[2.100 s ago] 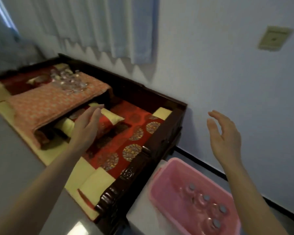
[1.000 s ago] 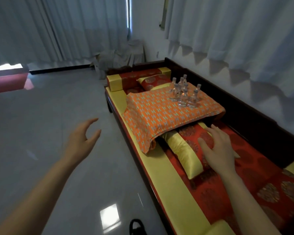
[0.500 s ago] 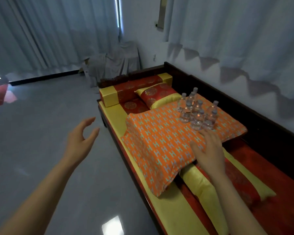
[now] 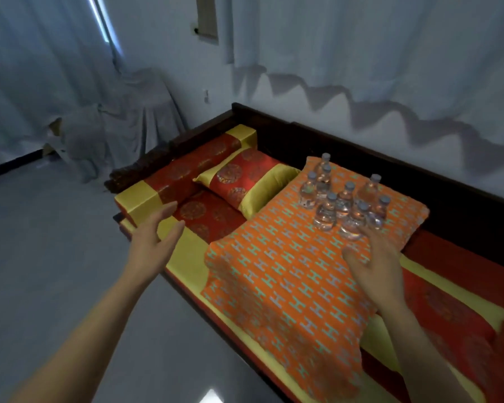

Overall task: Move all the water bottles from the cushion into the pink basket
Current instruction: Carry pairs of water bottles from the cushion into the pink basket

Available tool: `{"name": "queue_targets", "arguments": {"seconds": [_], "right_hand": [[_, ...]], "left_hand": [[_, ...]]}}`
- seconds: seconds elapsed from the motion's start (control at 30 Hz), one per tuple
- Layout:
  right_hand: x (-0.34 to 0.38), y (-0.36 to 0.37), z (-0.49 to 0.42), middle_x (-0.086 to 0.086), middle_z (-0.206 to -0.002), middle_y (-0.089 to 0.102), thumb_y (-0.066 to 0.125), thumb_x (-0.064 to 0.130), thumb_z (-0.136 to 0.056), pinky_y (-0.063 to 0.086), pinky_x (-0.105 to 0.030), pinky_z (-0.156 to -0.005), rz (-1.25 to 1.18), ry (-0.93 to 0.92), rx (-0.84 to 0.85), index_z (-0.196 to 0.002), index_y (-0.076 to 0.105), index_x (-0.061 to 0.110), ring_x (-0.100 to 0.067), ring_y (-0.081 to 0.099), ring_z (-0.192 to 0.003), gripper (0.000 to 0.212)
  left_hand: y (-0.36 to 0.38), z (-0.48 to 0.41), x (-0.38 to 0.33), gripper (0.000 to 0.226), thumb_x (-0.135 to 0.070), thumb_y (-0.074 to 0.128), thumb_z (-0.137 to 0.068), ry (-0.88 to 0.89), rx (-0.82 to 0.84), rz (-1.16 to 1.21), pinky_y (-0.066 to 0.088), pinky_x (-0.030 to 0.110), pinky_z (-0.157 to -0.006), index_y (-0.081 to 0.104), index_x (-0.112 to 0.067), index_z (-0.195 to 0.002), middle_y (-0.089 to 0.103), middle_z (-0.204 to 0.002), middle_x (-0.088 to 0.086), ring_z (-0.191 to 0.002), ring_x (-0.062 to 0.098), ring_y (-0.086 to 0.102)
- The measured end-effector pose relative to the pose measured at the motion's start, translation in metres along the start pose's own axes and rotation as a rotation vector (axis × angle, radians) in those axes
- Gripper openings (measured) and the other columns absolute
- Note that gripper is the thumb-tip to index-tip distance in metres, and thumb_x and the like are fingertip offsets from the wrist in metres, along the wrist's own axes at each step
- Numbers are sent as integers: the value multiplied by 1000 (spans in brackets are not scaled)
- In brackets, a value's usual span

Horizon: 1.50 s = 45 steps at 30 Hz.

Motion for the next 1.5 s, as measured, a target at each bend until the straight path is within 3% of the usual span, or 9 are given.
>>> {"name": "queue_targets", "arguments": {"seconds": [0.17,0.53,0.63,0.77,0.83,0.93,1.07,1.2,1.5], "right_hand": [[1,31,-16,-11,-131,56,70,28,-77,39,-40,-99,-73,106,-30,-128,54,13,-28,50,-122,55],[-69,96,-92,-5,-125,58,79,20,-73,39,-28,-91,-171,424,-88,-128,56,11,-22,55,-114,60],[-75,115,-117,-1,-127,57,80,14,-75,38,-23,-88,-288,486,-122,-129,54,12,-13,53,-112,60],[-85,147,-147,13,-112,62,81,25,-74,47,-30,-87,-303,503,-133,-121,53,27,-8,58,-102,54],[-89,161,-156,24,-108,54,81,19,-74,43,-14,-83,-307,485,-118,-122,44,35,0,55,-98,62],[-95,179,-171,29,-111,49,81,24,-73,37,1,-76,-309,509,-96,-123,42,29,18,51,-98,64],[-115,200,-182,17,-113,58,84,34,-68,38,-8,-78,-290,560,-104,-126,48,21,8,53,-97,69],[-120,212,-187,23,-110,58,86,34,-65,43,-15,-80,-279,613,-123,-127,49,24,8,55,-96,73],[-127,229,-186,15,-113,66,83,33,-72,56,-41,-81,-328,630,-178,-128,44,31,-5,64,-101,69]], "left_hand": [[51,-70,25,40,-32,59,-92,19,150,34,42,19,-85,53,-23,-131,57,-124,-11,-111,6,53],[229,-209,24,58,-35,76,-73,-8,580,233,47,40,-97,58,-14,-124,66,-114,3,-111,18,60],[274,-234,16,73,-50,73,-64,22,675,258,46,33,-93,58,-13,-125,65,-112,1,-106,14,59],[334,-251,20,63,-30,77,-78,93,819,243,43,19,-99,50,-18,-134,57,-127,-6,-117,6,51],[357,-258,21,82,-45,78,-72,130,896,242,37,9,-97,41,-21,-142,47,-141,-9,-127,4,43],[393,-273,19,109,-67,75,-59,148,963,236,33,24,-108,30,-23,-148,36,-150,-8,-134,4,36],[430,-283,12,110,-58,80,-58,137,1016,274,35,3,-91,26,-22,-148,37,-144,-10,-118,-11,40],[463,-293,16,109,-53,83,-59,156,1040,267,37,29,-104,28,-22,-148,39,-147,-6,-132,8,39],[494,-293,19,78,-23,86,-67,226,1065,256,40,9,-81,42,-20,-131,54,-120,-11,-106,8,54]]}}
Point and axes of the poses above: each hand's wrist, its own z-axis away from the middle knuckle, its own y-axis out of the palm, x = y × z, the point moved 3 cm from there along -z, towards the middle knuckle
